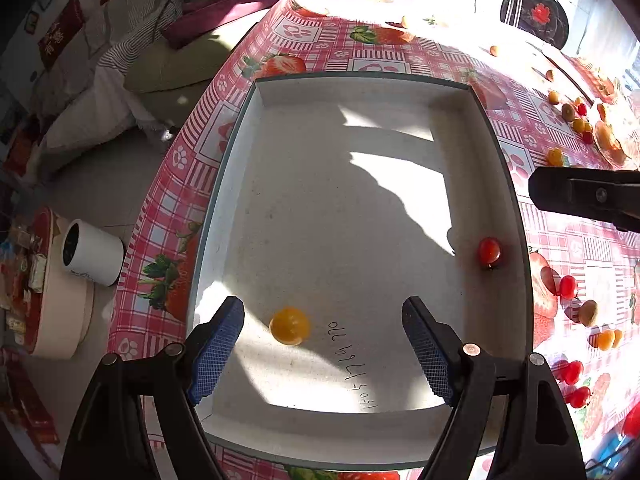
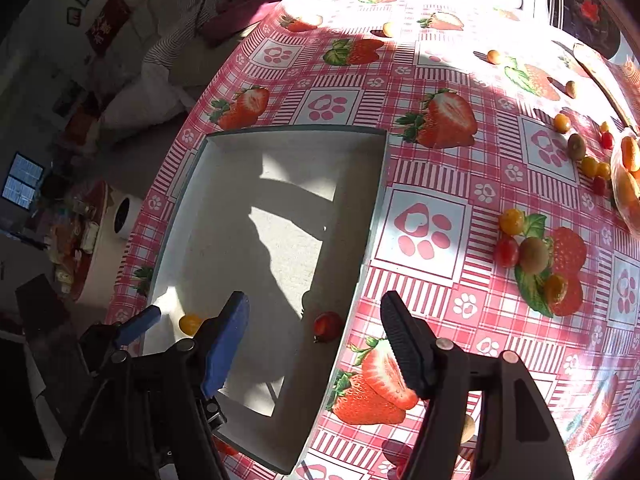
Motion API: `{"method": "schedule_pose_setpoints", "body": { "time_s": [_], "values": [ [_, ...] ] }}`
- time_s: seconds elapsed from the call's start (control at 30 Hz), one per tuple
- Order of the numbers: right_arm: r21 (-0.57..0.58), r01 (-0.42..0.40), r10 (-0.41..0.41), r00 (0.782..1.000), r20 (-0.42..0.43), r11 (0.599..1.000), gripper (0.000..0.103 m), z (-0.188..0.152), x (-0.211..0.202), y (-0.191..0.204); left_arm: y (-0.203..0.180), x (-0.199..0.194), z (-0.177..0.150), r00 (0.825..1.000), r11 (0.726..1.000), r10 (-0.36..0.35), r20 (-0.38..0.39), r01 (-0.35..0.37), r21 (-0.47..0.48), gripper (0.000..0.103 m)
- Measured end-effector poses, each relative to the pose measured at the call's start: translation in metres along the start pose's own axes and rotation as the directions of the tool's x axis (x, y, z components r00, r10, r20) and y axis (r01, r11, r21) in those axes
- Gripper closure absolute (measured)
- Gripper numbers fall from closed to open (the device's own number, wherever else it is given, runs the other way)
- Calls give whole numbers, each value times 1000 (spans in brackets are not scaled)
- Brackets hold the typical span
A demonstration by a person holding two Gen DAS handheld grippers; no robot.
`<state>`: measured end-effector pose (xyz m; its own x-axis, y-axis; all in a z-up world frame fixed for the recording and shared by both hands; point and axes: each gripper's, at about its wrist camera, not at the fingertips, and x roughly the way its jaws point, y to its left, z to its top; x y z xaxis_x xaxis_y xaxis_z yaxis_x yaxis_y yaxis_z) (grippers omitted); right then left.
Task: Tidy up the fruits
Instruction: 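Grasp a red cherry tomato with the left tool while the right tool grasps a yellow one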
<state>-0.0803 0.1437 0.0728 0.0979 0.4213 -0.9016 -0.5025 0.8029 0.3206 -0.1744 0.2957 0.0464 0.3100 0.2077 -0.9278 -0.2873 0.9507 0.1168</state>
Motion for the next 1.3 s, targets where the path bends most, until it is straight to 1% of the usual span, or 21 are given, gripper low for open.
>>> {"method": "schedule_pose_setpoints", "body": {
  "time_s": [0.13, 0.3, 0.37, 0.47, 0.53, 0.63, 0.8, 0.93, 1.1, 1.2, 1.3],
  "values": [
    [57, 58, -58, 998, 3, 997, 31, -15, -22, -41, -21, -14, 9, 999, 999, -36, 34, 34, 38, 21],
    [130, 147, -145, 989, -27, 981, 31, -44, -36, -91, -57, -30, 18, 993, 989, -99, 62, 91, 114, 21],
    [151, 175, -171, 984, -42, 973, 31, -57, -41, -108, -75, -35, 21, 989, 980, -130, 68, 118, 157, 21],
    [158, 219, -212, 975, -62, 963, 31, -76, -45, -126, -104, -37, 22, 985, 963, -159, 64, 140, 228, 21],
    [164, 231, -221, 972, -77, 959, 31, -90, -49, -136, -122, -37, 20, 982, 950, -180, 53, 159, 270, 21],
    [171, 239, -225, 969, -97, 956, 31, -106, -52, -145, -145, -33, 16, 978, 931, -203, 34, 183, 315, 21],
    [165, 237, -219, 969, -118, 957, 31, -127, -51, -151, -171, -16, 7, 981, 914, -193, -6, 182, 362, 21],
    [147, 235, -219, 969, -116, 961, 34, -137, -50, -151, -175, -7, 3, 983, 914, -180, -24, 176, 366, 21],
    [85, 235, -225, 967, -117, 968, 43, -146, -47, -146, -174, 2, -1, 985, 908, -166, -37, 167, 384, 21],
    [58, 238, -230, 966, -117, 970, 45, -150, -43, -142, -180, 4, -2, 986, 897, -162, -33, 161, 411, 21],
    [35, 250, -246, 964, -101, 968, 46, -149, -38, -136, -186, 9, -3, 987, 893, -158, -40, 160, 422, 21]
  ]
}}
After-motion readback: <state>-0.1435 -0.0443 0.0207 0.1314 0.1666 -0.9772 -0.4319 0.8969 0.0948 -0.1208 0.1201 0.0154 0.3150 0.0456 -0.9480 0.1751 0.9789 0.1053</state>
